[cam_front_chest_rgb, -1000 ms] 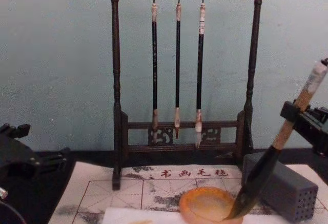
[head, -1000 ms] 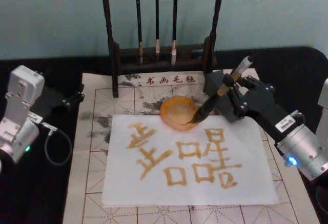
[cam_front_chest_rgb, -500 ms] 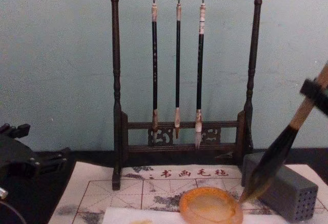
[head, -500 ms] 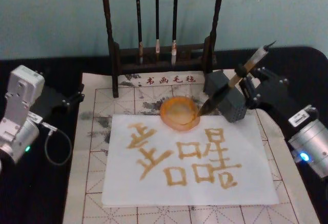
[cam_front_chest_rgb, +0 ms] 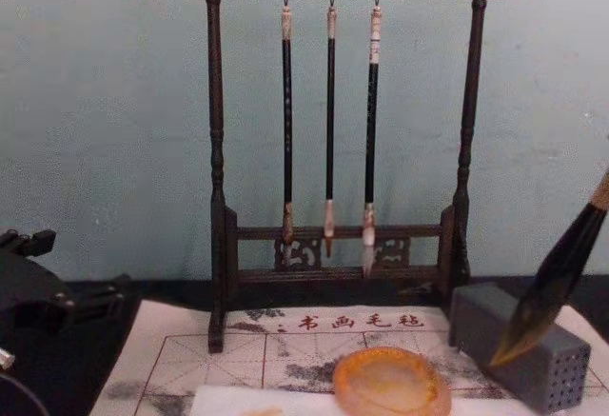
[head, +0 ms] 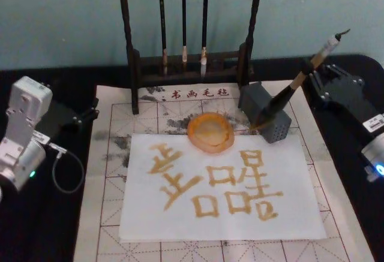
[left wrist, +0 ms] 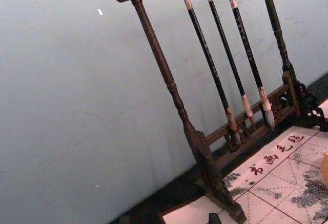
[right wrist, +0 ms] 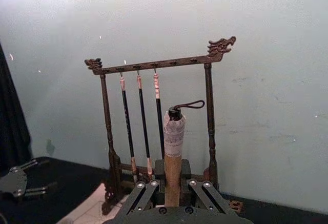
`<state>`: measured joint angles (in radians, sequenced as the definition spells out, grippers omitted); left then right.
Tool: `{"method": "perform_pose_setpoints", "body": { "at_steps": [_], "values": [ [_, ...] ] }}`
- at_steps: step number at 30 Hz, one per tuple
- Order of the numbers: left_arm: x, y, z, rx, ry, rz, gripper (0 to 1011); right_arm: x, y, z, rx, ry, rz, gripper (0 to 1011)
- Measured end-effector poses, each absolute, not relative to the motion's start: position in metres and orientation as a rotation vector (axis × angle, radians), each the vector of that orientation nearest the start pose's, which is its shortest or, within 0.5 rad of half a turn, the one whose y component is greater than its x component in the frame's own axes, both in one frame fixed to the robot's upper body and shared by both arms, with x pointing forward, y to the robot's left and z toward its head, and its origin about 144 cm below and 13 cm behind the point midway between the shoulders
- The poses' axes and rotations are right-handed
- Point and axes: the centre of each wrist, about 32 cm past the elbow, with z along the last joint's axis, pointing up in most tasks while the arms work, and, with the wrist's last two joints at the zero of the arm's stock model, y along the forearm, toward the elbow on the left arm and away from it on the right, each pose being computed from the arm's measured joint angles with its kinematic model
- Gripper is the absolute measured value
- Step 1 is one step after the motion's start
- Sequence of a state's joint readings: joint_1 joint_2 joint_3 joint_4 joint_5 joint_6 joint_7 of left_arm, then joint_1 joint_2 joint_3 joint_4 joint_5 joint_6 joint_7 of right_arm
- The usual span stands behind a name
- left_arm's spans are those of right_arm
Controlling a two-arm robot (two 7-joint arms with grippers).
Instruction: Pick up the brush from the inkstone, write on the paper, then place the brush back to its original position.
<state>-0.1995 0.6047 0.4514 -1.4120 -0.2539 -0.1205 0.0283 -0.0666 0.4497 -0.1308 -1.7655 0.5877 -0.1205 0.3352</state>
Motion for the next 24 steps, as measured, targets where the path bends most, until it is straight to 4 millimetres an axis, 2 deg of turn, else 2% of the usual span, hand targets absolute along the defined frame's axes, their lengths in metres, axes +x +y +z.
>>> {"method": "perform_pose_setpoints", "body": {
  "at_steps": [24],
  "values": [
    [0.489,0.310,1.140,0.304,-0.285,1.248,1001,0.391,-0.315,1.187,0.116,-0.038,-0.952,195]
  ]
}}
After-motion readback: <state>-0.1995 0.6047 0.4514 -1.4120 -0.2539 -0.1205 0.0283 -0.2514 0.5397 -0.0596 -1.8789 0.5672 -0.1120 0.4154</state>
